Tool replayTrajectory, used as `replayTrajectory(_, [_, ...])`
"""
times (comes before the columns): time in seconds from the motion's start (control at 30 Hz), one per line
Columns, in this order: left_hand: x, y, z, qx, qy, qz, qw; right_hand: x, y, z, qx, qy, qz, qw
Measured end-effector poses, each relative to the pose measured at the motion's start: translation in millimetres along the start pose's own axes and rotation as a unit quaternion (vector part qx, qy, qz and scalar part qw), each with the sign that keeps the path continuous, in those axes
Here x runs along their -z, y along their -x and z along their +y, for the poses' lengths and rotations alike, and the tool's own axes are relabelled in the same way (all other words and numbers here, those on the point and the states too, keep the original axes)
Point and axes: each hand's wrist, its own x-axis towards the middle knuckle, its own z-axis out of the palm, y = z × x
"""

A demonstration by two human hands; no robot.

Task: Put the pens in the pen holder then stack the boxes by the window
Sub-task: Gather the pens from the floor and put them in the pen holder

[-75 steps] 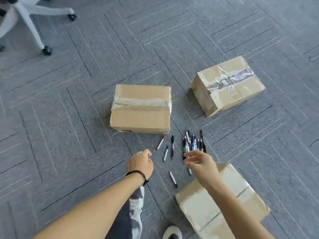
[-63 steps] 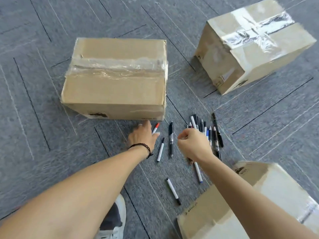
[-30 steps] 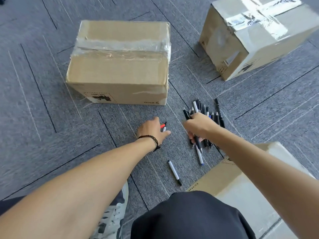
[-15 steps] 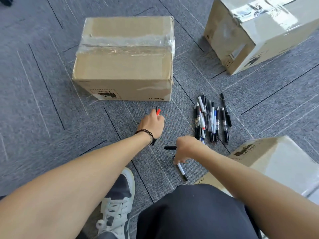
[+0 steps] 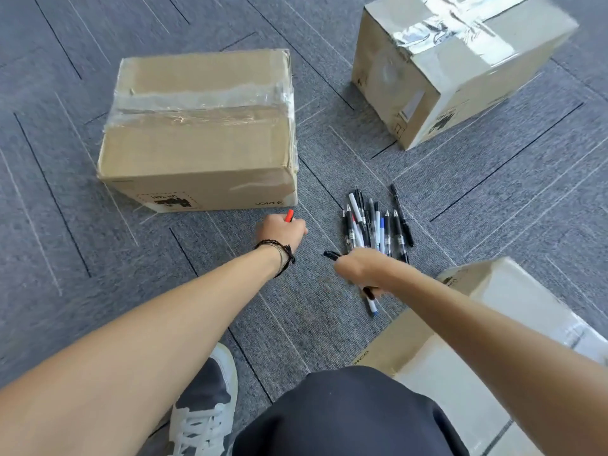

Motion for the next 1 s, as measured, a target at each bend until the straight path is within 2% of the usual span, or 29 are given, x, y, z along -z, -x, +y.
replayTrajectory(0.1, [-20.0, -0.1, 3.7, -0.008, 0.015, -0.004, 1.0, 39.0, 19.5, 21.5, -0.03, -0.159, 0.003, 0.987])
replayTrajectory(0.27, [-59.0, 12.9, 15.2, -0.098, -0.116, -0.066, 0.986, 73.2, 27.3, 50.0, -0.036, -0.164, 0.133, 0.977])
replayTrajectory(0.37, [-75.0, 14.9, 21.1, -0.136, -0.221, -0.069, 0.963, 77.9, 28.7, 60.2, -0.035, -0.208, 0.143, 0.967])
replayTrajectory(0.43, [-80.3, 13.3, 21.3, -0.143, -0.244, -0.067, 0.957, 78.7, 27.3, 64.2, -0.03, -0.247, 0.14, 0.958])
replayTrajectory(0.57, [-84.8, 7.5, 17.0, -0.133, -0.182, -0.097, 0.969, 78.7, 13.4, 67.1, -0.019, -0.268, 0.156, 0.95])
replayTrajectory(0.83, [-62.7, 11.5, 13.2, -0.135, -0.056, -0.082, 0.986, 78.2, -45.7, 39.1, -0.012, -0.105, 0.262, 0.959])
replayTrajectory(0.93, [-51.2, 8.9, 10.2, -0.055, 0.071, -0.086, 0.992, 75.3, -61.0, 23.1, 0.001, -0.035, 0.3, 0.953])
replayTrajectory(1.0, [-41.2, 9.4, 8.3, 0.006, 0.165, -0.103, 0.981, 74.0, -65.9, 13.1, 0.007, 0.015, 0.321, 0.947])
